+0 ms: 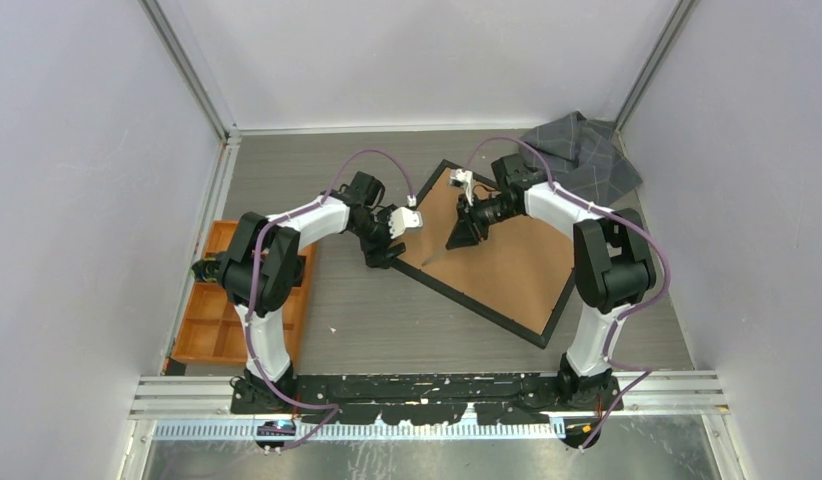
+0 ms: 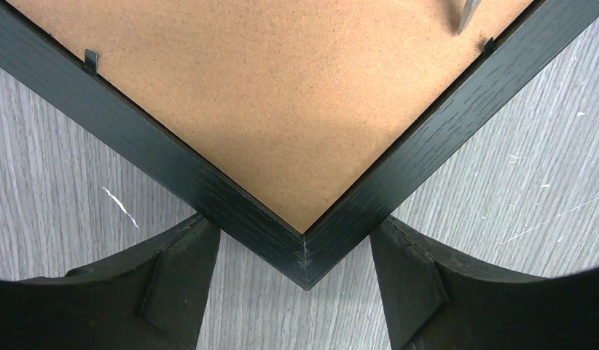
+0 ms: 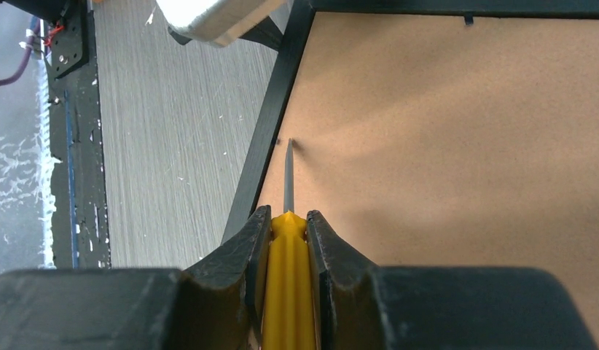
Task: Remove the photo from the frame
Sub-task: Release the photo frame item from the photo frame.
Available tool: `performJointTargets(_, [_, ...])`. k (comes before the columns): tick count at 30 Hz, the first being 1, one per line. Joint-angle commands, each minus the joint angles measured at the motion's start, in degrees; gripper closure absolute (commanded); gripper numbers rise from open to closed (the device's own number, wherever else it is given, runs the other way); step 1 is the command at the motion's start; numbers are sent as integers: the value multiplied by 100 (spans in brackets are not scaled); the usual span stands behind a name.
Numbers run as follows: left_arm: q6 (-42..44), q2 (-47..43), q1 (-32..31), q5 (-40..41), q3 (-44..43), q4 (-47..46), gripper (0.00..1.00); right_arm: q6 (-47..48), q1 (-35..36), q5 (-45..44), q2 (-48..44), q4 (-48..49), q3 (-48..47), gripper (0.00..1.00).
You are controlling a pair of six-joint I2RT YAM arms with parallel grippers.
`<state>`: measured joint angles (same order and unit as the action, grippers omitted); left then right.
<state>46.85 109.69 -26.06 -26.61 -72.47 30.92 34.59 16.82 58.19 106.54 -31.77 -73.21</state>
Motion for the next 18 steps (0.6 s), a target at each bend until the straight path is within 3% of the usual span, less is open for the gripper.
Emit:
performJointTargets(1, [-130,-71,-21,-265,31,178,26,-118,172,-172,24,389,-19,99])
performJointTargets(10, [-126,-62,-20,-261,19,195,26,320,182,-98,105,-186,-217,99])
performJointTargets(18, [-116,-62,-20,-265,13,195,26,-189,30,-18,9,302,-98,99])
